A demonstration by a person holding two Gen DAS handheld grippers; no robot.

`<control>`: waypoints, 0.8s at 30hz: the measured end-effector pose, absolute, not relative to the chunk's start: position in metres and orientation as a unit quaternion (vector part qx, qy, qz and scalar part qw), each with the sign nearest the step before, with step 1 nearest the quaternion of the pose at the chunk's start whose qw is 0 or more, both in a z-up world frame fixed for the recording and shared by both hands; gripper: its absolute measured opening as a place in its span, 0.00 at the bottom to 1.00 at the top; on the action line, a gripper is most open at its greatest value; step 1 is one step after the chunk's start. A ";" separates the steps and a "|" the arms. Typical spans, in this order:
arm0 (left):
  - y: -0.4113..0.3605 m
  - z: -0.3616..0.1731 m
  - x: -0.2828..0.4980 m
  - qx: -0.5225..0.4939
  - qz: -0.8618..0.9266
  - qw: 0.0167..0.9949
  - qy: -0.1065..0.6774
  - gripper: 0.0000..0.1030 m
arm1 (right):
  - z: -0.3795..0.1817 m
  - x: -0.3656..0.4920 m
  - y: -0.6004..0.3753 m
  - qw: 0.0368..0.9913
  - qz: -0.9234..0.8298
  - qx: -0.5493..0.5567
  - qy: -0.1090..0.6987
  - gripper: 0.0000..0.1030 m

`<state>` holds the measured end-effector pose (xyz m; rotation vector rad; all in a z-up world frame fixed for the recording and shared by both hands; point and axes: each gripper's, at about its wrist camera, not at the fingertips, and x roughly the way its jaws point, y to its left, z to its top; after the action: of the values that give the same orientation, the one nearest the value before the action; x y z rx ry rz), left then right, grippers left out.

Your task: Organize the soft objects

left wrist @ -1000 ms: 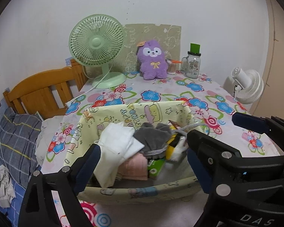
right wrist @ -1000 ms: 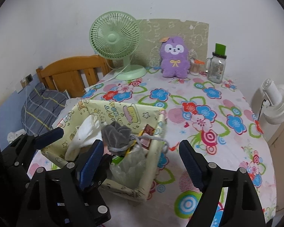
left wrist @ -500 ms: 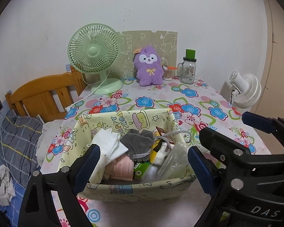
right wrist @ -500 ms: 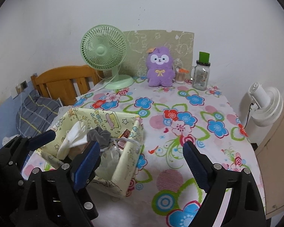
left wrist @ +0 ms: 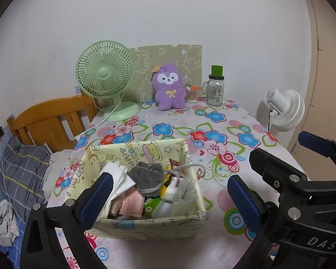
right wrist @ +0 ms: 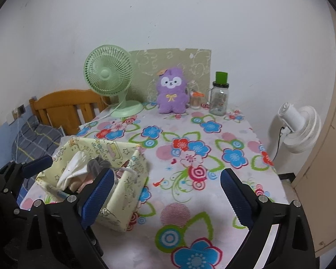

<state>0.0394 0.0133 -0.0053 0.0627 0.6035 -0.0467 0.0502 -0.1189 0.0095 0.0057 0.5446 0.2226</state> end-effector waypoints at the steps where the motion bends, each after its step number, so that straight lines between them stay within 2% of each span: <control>1: 0.012 -0.004 0.038 0.030 -0.024 0.955 0.295 1.00 | 0.011 0.049 -0.121 0.958 0.108 0.003 0.266 0.96; 24: -0.008 0.004 0.016 0.017 -0.022 0.958 0.284 1.00 | 0.019 0.021 -0.169 0.970 0.054 0.002 0.237 0.99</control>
<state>0.0157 -0.0084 0.0036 0.0353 0.5761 -0.0438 0.0207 -0.1688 0.0189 0.0046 0.4787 0.1096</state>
